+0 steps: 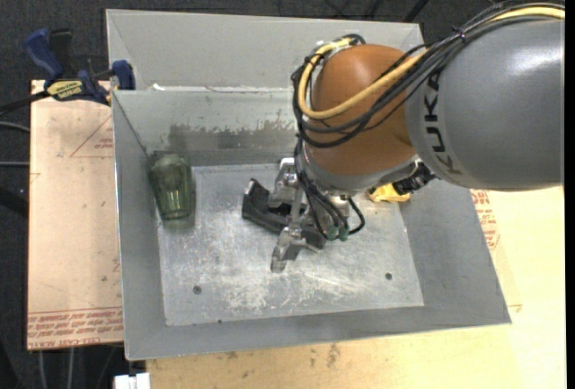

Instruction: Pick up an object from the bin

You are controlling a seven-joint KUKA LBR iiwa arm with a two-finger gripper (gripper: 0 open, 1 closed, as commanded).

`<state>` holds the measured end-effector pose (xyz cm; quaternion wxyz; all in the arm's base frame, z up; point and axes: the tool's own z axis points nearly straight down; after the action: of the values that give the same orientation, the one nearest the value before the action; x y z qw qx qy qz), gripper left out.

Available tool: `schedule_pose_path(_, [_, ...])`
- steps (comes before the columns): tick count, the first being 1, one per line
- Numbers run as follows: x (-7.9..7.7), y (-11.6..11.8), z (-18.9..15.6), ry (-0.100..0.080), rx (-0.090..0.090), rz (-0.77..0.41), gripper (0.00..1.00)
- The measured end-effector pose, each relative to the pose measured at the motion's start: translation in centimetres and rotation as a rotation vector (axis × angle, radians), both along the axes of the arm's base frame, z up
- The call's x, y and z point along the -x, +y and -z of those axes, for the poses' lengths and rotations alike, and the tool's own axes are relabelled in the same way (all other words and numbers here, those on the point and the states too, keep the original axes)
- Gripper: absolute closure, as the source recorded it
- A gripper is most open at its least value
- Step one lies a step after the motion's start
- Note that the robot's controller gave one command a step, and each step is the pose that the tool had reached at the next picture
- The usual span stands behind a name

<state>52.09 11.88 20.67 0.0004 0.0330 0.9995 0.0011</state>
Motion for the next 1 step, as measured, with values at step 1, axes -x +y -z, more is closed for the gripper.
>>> schedule_pose_path(1, [-2.65,-0.60,0.69,-0.003,0.001,0.009,0.00])
